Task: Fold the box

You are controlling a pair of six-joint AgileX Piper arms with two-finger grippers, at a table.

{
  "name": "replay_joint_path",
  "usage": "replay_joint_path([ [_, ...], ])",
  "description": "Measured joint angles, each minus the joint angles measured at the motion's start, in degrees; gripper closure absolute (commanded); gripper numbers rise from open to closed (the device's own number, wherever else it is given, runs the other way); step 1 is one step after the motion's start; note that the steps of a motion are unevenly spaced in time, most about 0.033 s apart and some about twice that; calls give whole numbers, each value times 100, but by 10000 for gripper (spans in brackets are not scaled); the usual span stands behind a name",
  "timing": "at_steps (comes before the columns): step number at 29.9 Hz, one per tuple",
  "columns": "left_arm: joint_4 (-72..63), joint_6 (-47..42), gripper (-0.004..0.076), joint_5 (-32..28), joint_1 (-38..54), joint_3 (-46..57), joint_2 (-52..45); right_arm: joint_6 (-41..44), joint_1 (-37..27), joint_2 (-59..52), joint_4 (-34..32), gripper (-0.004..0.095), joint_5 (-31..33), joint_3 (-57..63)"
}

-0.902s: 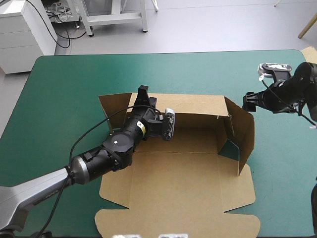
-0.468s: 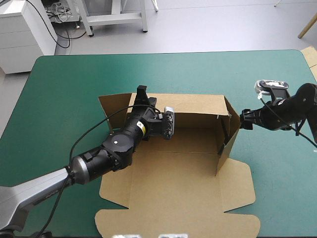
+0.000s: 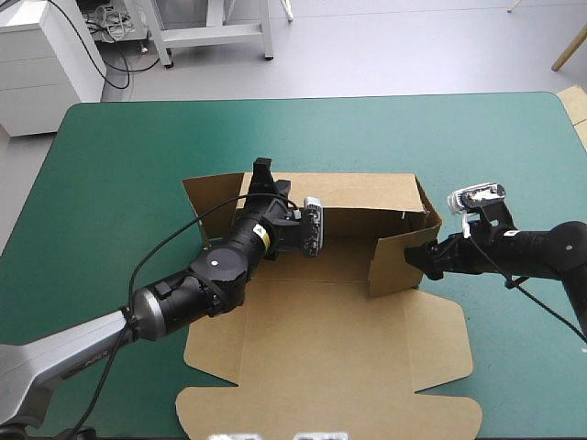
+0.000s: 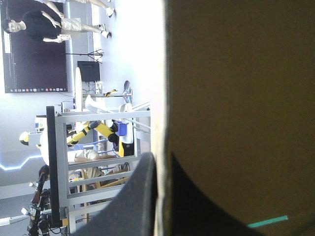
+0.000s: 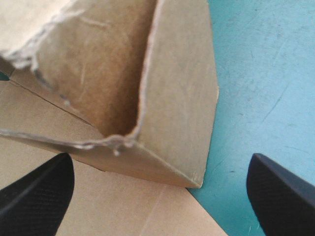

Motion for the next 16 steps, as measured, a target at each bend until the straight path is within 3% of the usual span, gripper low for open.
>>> replay_joint_path([
  [9,0,0,731,-13,0,0,0,-869,75,-11,322,32,-276,171],
  [16,3,0,731,-16,0,0,0,-342,980,-31,63,32,-933,171],
])
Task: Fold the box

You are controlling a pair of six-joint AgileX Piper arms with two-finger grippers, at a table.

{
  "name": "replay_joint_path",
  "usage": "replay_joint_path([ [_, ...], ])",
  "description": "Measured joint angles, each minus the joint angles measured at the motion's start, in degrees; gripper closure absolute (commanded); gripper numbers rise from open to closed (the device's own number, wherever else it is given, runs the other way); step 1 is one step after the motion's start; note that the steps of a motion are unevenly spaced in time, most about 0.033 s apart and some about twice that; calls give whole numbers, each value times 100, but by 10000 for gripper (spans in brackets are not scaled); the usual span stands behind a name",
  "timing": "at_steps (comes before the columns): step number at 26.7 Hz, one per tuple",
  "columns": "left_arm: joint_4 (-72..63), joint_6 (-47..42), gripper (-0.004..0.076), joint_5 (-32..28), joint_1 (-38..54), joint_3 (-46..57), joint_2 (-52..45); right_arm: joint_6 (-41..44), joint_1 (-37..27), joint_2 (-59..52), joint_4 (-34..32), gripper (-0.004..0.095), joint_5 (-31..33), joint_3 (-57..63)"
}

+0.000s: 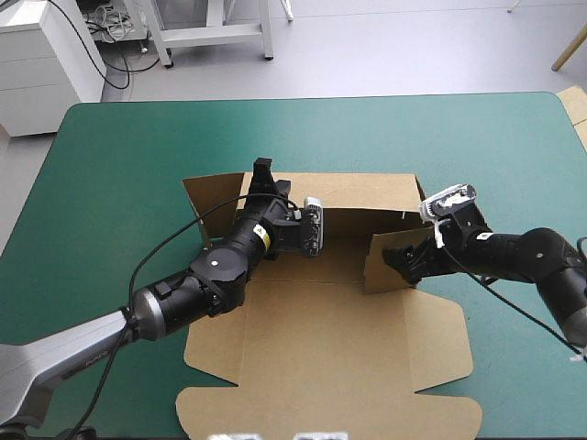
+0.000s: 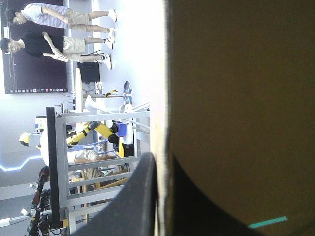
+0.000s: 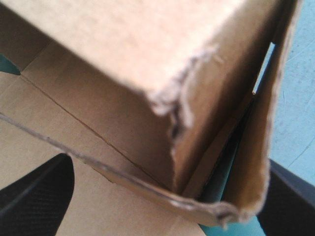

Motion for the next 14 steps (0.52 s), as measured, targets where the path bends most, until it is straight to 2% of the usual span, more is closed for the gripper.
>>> replay_joint_path([
  [9,4,0,731,-11,0,0,0,2887,1537,-92,-2142,33,-1647,269],
  [12,11,0,731,-11,0,0,0,4117,2040,-165,-3057,32,-2421,662],
  [14,19,0,731,-14,0,0,0,5517,2335,-184,-4080,34,-3195,1048],
])
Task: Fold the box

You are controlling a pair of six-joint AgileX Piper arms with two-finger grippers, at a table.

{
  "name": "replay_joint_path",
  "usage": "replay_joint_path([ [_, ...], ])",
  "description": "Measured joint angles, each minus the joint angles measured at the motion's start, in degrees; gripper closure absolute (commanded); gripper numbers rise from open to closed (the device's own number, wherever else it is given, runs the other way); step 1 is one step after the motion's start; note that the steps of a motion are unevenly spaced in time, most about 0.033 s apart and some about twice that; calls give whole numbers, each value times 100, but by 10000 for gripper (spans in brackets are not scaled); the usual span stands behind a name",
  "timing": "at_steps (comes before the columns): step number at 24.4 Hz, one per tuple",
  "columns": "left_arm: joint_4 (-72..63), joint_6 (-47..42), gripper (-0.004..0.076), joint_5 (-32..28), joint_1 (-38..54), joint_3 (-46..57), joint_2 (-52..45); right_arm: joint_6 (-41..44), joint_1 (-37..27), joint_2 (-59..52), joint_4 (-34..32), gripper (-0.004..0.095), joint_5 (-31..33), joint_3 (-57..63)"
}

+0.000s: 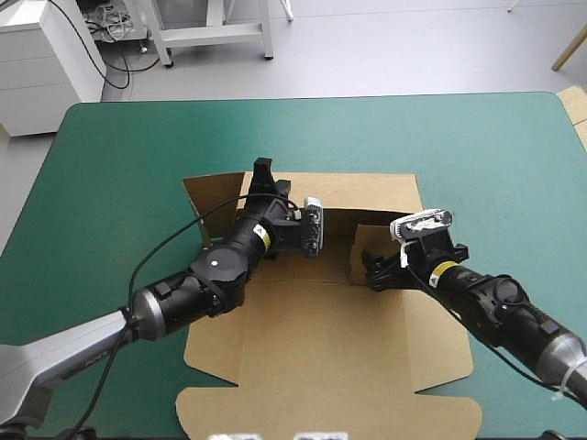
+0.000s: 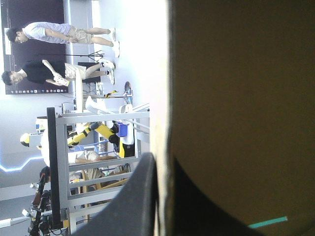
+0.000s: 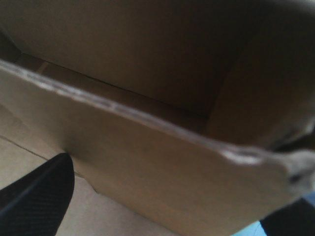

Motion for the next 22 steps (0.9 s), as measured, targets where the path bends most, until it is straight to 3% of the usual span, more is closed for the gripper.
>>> replay_joint_path([
  [2,0,0,731,-5,0,0,0,551,15,0,-408,120,-264,119],
  [4,6,0,731,-4,0,0,0,684,19,0,-508,390,-335,142],
  [6,6,0,731,23,0,0,0,790,19,0,-550,852,-358,148],
  [7,6,0,731,78,17,0,0,827,8,0,-571,915,-368,153],
  [9,12,0,713,187,57,0,-5,850,8,0,-572,916,-397,171],
  [10,12,0,666,209,57,0,-7,850,8,0,-572,916,-413,170],
  [14,-55,0,377,-34,38,3,-11,848,20,0,-572,918,-463,170],
  [17,-33,0,218,-100,34,3,-18,843,25,0,-584,918,-476,170],
  [22,131,0,190,-194,34,3,-18,824,25,0,-596,918,-362,118],
])
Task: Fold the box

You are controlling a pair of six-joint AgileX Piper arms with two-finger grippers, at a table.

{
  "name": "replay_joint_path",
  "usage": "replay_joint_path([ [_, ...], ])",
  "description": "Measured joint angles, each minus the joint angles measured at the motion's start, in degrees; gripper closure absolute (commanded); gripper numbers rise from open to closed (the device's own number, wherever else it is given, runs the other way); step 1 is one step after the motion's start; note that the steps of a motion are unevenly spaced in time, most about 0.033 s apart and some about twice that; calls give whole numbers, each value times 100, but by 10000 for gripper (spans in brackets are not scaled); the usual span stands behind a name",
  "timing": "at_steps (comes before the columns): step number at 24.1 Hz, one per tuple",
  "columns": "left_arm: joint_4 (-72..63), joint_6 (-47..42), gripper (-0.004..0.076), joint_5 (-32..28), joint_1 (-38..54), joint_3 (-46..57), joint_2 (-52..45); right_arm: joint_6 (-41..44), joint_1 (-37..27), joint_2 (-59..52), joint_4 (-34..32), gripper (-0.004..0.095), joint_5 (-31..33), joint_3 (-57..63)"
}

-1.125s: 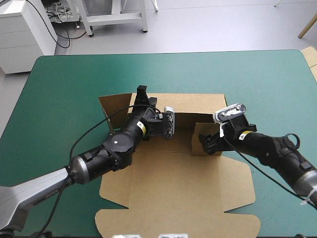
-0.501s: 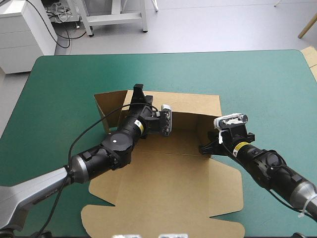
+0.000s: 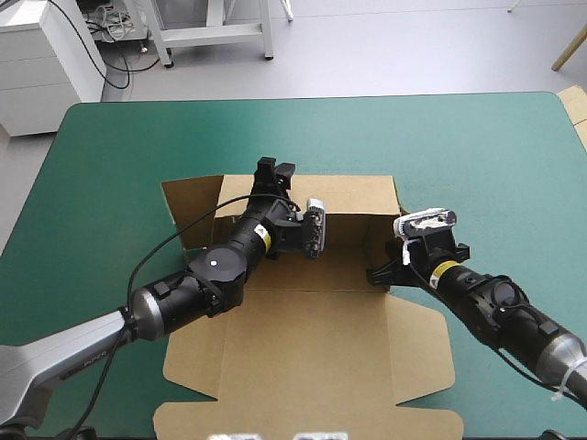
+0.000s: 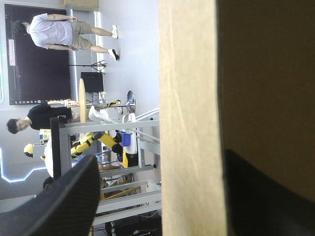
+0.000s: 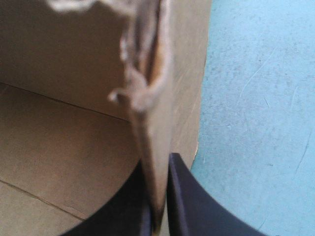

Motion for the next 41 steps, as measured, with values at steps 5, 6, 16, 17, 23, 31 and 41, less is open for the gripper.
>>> replay_joint_path([
  [5,148,0,190,50,-95,0,0,-13,-203,116,-128,927,1052,-792],
  [6,153,0,190,90,-165,0,0,-27,-298,180,-166,928,1191,-948],
  [16,513,0,190,1054,-1009,0,0,-80,-955,1118,-255,927,1548,-1987],
  [17,544,0,190,1126,-1057,0,0,-80,-999,1281,-257,928,1548,-2157],
  [23,555,0,594,1275,-1123,0,0,-172,-1054,2178,-294,928,1664,-3206],
  [31,-1242,1958,705,1485,-928,-596,0,-191,-1054,2218,-305,928,1686,-3249],
  [41,-8323,4664,724,4396,2922,-4142,275,-191,-1054,2218,-235,928,1690,-3253],
])
